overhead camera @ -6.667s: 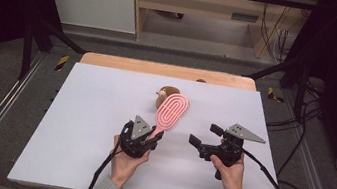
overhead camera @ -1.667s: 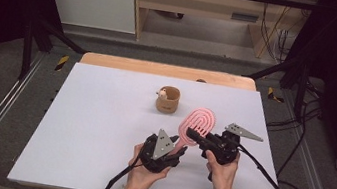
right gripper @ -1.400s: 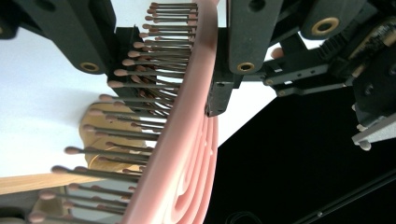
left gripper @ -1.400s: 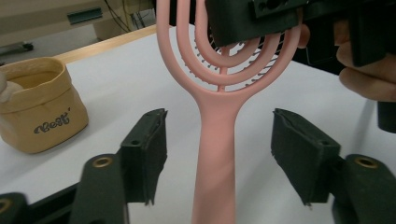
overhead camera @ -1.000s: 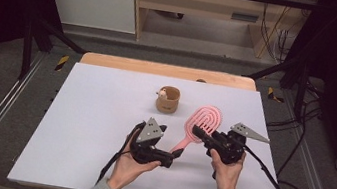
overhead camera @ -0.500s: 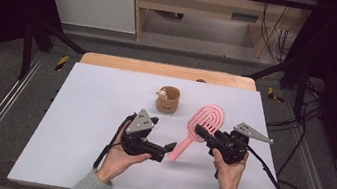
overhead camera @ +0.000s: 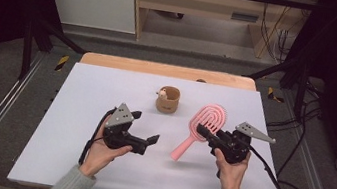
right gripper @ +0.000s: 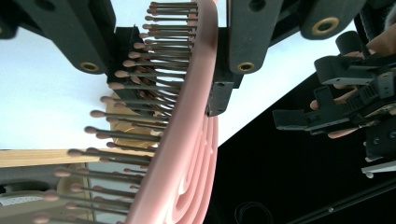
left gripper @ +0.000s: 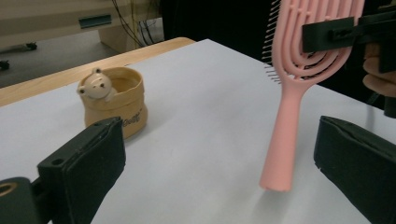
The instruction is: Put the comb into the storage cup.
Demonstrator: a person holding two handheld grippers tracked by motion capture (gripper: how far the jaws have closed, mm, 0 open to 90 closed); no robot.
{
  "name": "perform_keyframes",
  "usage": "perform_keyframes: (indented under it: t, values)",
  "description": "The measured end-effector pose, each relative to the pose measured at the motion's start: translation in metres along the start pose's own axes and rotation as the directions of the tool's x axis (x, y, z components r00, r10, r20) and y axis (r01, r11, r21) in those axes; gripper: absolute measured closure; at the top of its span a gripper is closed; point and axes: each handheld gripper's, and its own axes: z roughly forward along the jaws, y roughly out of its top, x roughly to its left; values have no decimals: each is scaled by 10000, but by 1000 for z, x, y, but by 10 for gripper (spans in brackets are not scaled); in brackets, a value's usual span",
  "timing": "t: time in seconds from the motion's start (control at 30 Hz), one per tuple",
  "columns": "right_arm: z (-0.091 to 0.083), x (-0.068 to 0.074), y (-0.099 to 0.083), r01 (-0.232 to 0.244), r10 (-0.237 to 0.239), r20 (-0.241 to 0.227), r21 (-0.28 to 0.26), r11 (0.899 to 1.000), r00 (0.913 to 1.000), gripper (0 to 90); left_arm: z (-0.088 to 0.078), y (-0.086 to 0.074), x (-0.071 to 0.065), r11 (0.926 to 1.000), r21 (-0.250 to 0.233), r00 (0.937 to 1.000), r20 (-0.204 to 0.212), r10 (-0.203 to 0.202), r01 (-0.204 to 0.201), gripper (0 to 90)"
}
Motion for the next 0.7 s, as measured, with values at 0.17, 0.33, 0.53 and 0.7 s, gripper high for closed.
perform_keyframes:
  t: [0.17, 0.33, 0.53, 0.7]
  values:
    - [0, -1, 1, 52, -52, 24, 40, 10000, 10000, 639, -8, -10, 11, 10000, 66, 9998, -182, 60, -59, 22]
    - [-1, -1, 1, 86, -86, 37, 42, 10000, 10000, 639, -18, -22, 22, 9999, -26, 9992, -384, -122, 121, 22]
    - [-1, -2, 3, 164, -164, 77, 68, 9998, 9998, 639, -32, -36, 35, 10000, -25, 9976, -686, -71, 69, 22]
    - [-4, -3, 7, 253, -253, 119, 3, 9997, 9996, 639, -42, -45, 46, 9995, -84, 9954, -906, -302, 296, 22]
